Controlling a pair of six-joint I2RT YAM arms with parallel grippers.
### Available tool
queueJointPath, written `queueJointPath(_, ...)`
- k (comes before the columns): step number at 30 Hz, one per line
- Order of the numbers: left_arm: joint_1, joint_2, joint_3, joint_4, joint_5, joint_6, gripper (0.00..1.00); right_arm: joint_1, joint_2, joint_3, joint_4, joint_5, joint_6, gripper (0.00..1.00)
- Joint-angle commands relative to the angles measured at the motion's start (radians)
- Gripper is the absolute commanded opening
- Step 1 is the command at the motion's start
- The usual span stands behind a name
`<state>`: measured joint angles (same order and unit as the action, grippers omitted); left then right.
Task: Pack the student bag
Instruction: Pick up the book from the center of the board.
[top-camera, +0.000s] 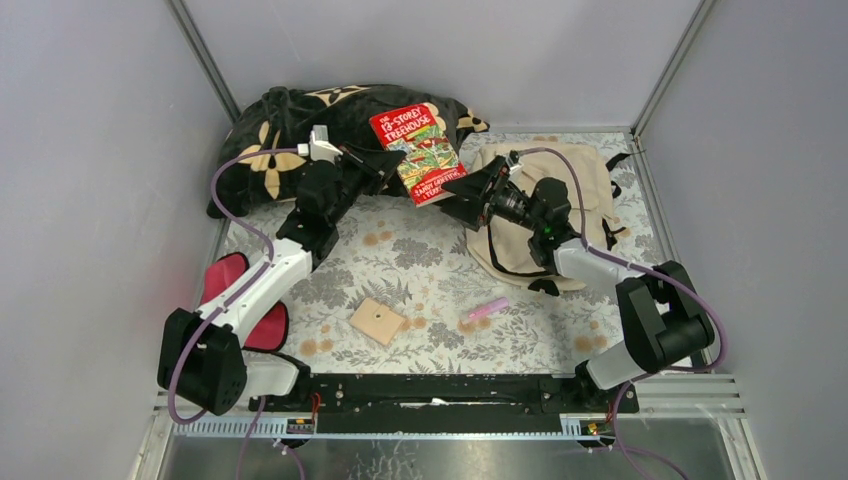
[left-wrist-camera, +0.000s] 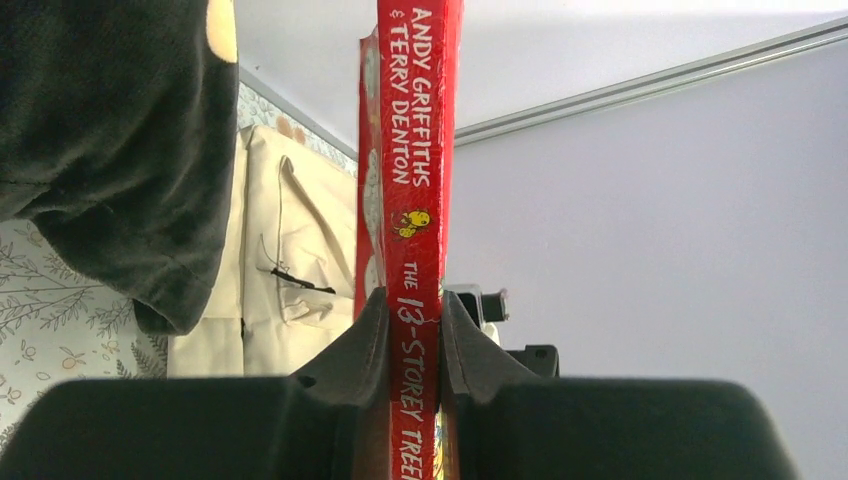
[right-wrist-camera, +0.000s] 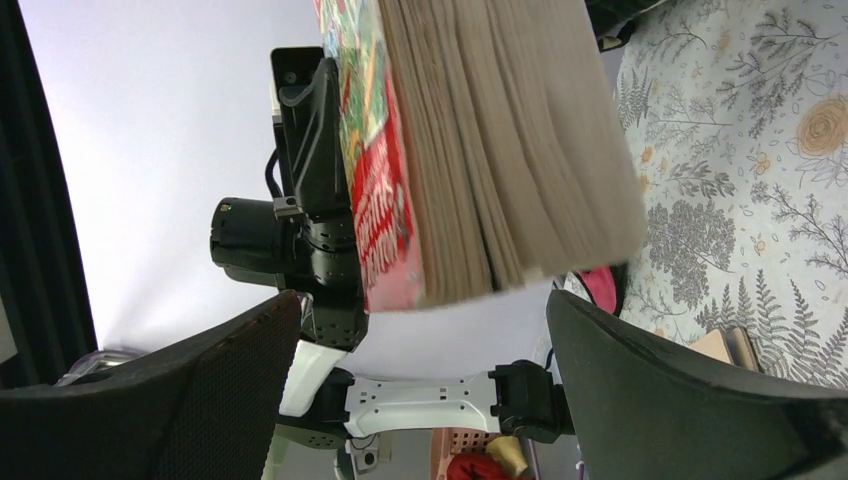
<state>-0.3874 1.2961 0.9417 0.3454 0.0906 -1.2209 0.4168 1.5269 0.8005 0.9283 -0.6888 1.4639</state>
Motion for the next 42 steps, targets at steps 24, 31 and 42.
queueJointPath(24,-0.036,-0.040,0.007,0.114,-0.025,0.000,0.00,0.037,0.055,0.094,0.304,0.177,0.085,1.00)
queueJointPath(31,-0.036,-0.057,-0.022,0.105,-0.007,0.004,0.00,0.012,0.015,0.060,0.258,0.216,0.058,0.96)
queueJointPath(42,-0.036,-0.050,-0.020,0.083,-0.005,0.015,0.00,0.004,0.015,0.057,0.229,0.195,0.048,0.19)
